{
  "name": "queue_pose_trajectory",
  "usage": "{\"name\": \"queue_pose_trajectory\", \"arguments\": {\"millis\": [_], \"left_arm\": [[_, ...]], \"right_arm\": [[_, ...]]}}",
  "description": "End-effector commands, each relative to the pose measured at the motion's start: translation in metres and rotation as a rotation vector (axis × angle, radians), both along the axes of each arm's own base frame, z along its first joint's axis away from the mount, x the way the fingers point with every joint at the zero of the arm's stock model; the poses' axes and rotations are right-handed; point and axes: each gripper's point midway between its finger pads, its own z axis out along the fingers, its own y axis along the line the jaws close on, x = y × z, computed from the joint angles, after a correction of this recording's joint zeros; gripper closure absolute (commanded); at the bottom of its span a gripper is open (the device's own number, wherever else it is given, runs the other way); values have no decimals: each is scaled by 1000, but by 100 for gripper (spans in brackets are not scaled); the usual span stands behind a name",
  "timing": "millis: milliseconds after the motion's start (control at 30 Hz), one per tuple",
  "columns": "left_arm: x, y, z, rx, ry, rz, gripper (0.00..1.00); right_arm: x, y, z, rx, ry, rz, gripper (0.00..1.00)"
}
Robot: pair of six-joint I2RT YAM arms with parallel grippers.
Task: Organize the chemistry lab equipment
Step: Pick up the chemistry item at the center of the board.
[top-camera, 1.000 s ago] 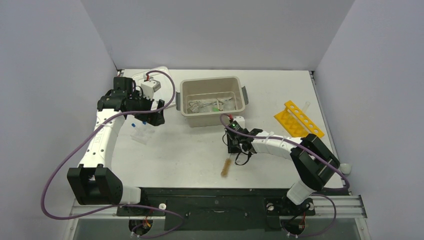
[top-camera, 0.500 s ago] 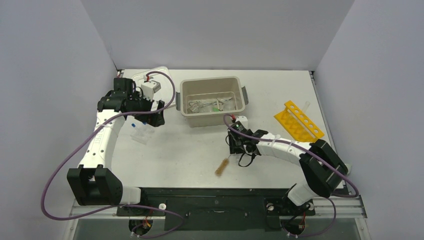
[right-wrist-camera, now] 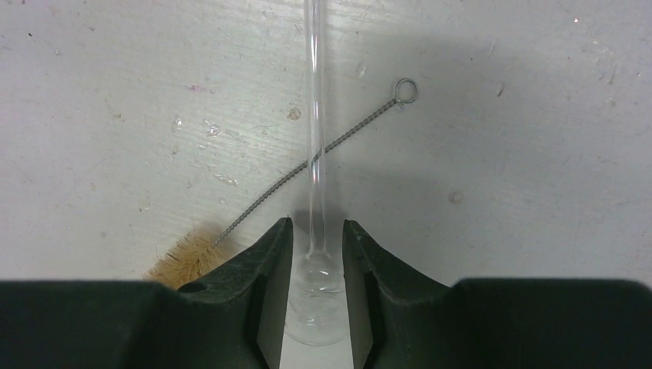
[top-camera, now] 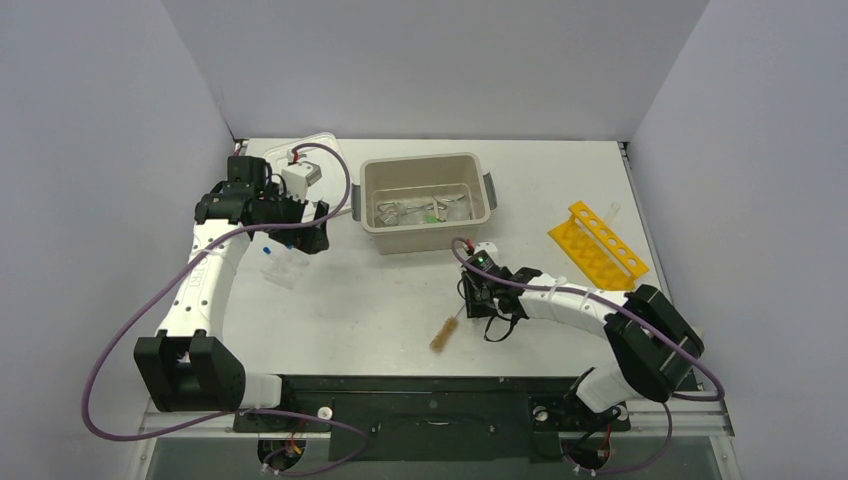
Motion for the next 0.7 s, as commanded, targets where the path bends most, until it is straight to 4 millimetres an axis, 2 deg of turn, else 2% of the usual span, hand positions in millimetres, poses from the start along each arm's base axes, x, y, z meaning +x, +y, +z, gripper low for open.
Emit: {"name": "queue_pose_trajectory", "arguments": {"millis": [0,133,200,300,367,500,567,667], "left_arm": [[4,3,16,12,-74,-2,3],[4,3,16,8,-70,-2,3],[4,3,16,7,-70,-2,3],[5,4,17,13,-72,-1,3],[5,4,17,16,-73,-1,3],[5,4,15,14,-67,-2,3],[6,3,14,11,-64,-3,3],[7,2,14,7,-64,-3,3]], "right_arm": [[6,7,-4,20,-14,11,74],[9,6,-11,-4,-10,8,76],[11,6,-14,-11,-11,4,81],[15,3,-12,-28,-23,-5,98],[16,0,-6,-35,-37,-7,100],[16,-4,23,-16,-85,-4,100],[14,-3,45,14,-113,13,100],[9,1,89,82,-169,79,100]]}}
